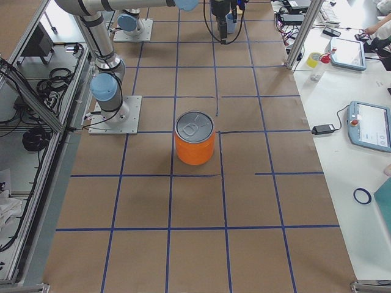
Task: Flip cup
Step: 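Set the cup upright on the table and open the left gripper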
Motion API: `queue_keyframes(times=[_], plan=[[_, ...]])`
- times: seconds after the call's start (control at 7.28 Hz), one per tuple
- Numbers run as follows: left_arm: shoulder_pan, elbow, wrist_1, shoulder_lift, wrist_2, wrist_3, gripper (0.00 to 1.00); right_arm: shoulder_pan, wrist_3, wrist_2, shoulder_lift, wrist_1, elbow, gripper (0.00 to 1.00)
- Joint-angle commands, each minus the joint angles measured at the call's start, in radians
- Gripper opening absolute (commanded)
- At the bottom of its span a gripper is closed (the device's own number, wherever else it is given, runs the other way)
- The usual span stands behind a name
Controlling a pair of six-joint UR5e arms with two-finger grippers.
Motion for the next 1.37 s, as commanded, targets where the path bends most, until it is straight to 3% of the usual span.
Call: queue_keyframes(times=[0.0, 0.55, 0.96, 1.24], plan=[[-0.01, 0.019, -0.111, 0.057, 0.001, -0.005, 1.0, 0.001, 0.0, -0.001, 0.0, 0.0, 0.001, 1.0], [-0.008, 0.152, -0.644, 0.311, 0.026, -0.028, 1.0, 0.001, -0.003, -0.001, 0.0, 0.0, 0.001, 1.0], [-0.011, 0.131, -0.821, 0.454, 0.021, -0.032, 1.0, 0.001, -0.005, -0.001, 0.0, 0.002, 0.002, 1.0], [-0.011, 0.133, -0.823, 0.473, 0.005, -0.034, 1.0, 0.001, -0.005, 0.0, 0.0, 0.0, 0.002, 1.0]])
